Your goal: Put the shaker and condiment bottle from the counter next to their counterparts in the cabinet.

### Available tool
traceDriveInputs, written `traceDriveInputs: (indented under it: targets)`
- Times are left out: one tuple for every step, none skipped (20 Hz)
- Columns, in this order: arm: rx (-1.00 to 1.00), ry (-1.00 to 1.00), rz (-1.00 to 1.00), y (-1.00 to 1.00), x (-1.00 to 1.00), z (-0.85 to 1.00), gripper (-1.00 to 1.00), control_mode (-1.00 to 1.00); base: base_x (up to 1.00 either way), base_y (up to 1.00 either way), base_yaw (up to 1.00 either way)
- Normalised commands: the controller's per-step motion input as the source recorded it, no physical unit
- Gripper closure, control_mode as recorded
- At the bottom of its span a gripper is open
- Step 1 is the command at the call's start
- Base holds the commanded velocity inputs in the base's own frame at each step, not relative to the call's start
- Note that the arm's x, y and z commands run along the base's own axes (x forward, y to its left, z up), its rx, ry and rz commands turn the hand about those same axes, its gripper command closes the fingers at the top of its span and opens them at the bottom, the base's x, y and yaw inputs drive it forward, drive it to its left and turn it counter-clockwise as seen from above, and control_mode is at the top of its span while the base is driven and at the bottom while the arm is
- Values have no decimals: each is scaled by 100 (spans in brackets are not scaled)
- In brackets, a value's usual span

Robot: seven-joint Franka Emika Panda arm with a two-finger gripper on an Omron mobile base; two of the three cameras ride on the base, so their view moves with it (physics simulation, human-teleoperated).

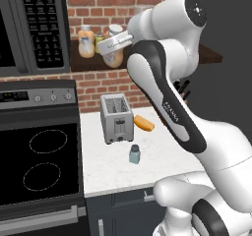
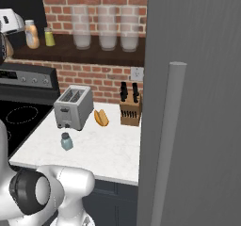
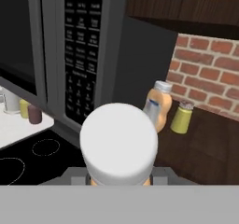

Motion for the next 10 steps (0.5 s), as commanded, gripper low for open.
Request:
traceDriveInputs:
  targets:
    - [0,3,0,6,19,-3,100,-100,0,0,0]
    - [0,3,0,6,19,-3,100,-100,0,0,0]
    - [0,3,0,6,20,-4,100,-100,0,0,0]
    - [0,1,0,5,17,-7,100,-100,0,0,0]
    - [0,0,0,6,16,-8,100,-100,0,0,0]
    - [0,0,0,8,14,-9,100,-100,0,0,0]
    - [0,0,0,6,6,-8,100,-100,0,0,0]
    - [0,0,0,7,6,-6,100,-100,0,0,0]
    - [0,0,0,9,3,-6,100,-100,0,0,0]
    - [0,0,0,10,1,-6,100,-100,0,0,0]
